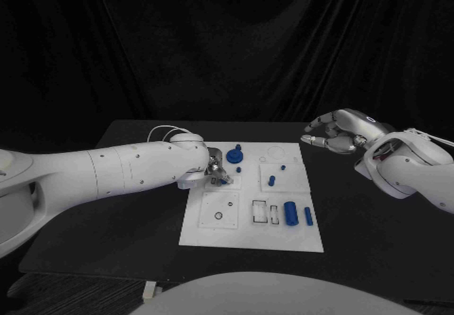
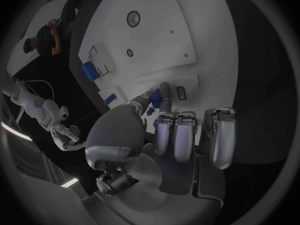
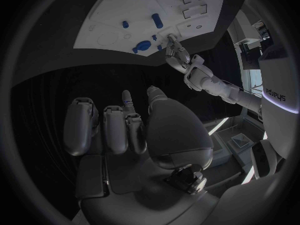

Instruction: Assemble the parts on the task board

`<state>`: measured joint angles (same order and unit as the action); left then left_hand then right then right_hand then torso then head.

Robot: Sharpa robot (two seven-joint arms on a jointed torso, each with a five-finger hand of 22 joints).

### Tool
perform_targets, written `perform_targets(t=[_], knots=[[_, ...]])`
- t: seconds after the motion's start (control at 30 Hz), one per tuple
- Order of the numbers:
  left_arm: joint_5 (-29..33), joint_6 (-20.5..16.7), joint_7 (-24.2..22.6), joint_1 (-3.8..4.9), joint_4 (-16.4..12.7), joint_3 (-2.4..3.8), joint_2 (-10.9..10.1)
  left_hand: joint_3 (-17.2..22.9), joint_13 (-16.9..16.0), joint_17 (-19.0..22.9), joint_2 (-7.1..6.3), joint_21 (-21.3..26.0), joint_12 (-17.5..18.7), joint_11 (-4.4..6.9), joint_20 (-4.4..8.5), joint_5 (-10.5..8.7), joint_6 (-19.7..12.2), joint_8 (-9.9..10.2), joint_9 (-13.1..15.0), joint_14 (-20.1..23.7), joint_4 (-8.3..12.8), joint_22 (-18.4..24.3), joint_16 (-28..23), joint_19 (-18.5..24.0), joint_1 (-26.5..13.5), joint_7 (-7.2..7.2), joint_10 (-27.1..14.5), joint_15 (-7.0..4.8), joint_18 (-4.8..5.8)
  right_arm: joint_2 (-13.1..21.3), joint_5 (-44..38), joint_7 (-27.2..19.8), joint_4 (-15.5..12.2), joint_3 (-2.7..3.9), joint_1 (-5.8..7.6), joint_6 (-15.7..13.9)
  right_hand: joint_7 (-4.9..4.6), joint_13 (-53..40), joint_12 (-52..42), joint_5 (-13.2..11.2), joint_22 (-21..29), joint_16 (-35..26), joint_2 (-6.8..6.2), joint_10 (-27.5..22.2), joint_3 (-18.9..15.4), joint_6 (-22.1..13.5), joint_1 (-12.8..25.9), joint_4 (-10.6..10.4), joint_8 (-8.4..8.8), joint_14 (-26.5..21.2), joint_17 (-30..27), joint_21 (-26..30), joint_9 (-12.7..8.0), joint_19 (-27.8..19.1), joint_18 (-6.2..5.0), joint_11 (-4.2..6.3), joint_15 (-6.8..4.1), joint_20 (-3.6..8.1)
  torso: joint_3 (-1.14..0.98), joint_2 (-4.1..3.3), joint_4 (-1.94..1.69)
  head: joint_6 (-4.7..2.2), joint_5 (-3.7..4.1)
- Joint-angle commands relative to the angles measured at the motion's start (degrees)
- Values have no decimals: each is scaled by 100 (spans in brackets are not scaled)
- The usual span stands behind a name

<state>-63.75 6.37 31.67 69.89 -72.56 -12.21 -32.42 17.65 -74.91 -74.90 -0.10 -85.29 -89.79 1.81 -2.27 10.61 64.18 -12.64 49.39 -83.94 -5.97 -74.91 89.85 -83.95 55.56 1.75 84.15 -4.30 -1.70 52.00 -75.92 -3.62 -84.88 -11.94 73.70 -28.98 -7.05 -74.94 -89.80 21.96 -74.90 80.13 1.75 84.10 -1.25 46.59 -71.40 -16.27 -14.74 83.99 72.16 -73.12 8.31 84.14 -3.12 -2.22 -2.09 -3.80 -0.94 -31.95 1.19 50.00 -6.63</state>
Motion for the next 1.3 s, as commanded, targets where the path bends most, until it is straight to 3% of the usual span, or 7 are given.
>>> perform_targets(t=[0.03,0.13,0.47,0.57,1.0,1.17,1.3], knots=[[14,79,-7,-8,-5,3,3,2,-1509,-1510,3,22,-21,34,33,77,-13,6,27,-606,51,-1030,15,-119,80,-27,585,-31,-11,1,-10,90,-1,4,-18,28,-44,-1506,-20,36,-987,-34,-13,590,-12,-11,-46,2,19,270,-7,28,-5,27,-73,-45,33,-37,-1,-2,-5,0,-1],[14,71,-7,-8,-3,3,1,-14,-1509,-1510,0,20,-21,33,34,49,-9,4,37,-606,47,-1034,15,-122,78,-24,585,-32,-10,1,-10,89,-1,4,-21,30,-44,-1506,-20,38,-988,-33,-13,590,-13,-10,-46,1,19,271,-6,26,-6,27,-72,-45,34,-38,-1,-2,-6,0,0],[14,-16,-13,-8,-6,3,-9,-353,-1509,-1510,27,33,-21,18,29,-581,9,29,149,-606,-242,-1046,15,-131,-129,-6,585,-22,-10,6,-10,81,-4,4,-25,29,-44,-1506,-20,39,-987,-35,-13,590,-14,-10,-45,0,19,270,-9,27,-6,27,-73,-45,34,-38,0,2,-3,0,-10],[14,-89,-25,-8,-10,3,-20,-595,-1509,-1510,-20,32,-21,14,27,-765,25,38,185,-606,-476,-1055,15,-140,-375,1,585,-19,-7,11,-10,79,-5,4,-26,27,-44,-1506,-20,40,-986,-39,-13,590,-15,-8,-44,-1,19,269,-15,30,-7,26,-73,-46,34,-39,-1,2,-3,0,-2],[15,-557,-239,-3,-59,5,-102,-1318,-1509,-1510,-155,33,-21,27,44,-789,39,-9,408,-606,-1062,-1080,15,-153,-773,-10,585,-36,-3,28,-10,84,1,4,-26,31,-45,-1506,-20,42,-984,-40,-14,590,-18,-6,-42,-3,19,268,-17,39,-9,23,-75,-46,35,-39,1,0,-1,0,-4],[15,-708,-312,30,-165,7,-202,-1627,-1509,-1510,-28,33,-21,40,56,-788,-96,-243,847,-606,-1060,-1095,15,-162,-667,-22,585,-45,-1,34,-10,86,3,4,-26,32,-45,-1506,-20,44,-981,-42,-18,590,-27,-1,-35,-8,18,267,-20,46,-12,21,-76,-47,36,-41,1,3,-1,0,-12],[15,-798,-372,157,-266,8,-295,-1793,-1509,-1510,68,26,-21,62,70,-785,-158,-471,1177,-606,-1055,-1112,15,-177,-510,-51,585,-65,2,39,-10,89,7,4,-26,33,-45,-1506,-20,44,-980,-44,-19,590,-29,0,-33,-10,18,267,-24,49,-13,20,-77,-47,36,-41,0,4,-2,0,-21]])
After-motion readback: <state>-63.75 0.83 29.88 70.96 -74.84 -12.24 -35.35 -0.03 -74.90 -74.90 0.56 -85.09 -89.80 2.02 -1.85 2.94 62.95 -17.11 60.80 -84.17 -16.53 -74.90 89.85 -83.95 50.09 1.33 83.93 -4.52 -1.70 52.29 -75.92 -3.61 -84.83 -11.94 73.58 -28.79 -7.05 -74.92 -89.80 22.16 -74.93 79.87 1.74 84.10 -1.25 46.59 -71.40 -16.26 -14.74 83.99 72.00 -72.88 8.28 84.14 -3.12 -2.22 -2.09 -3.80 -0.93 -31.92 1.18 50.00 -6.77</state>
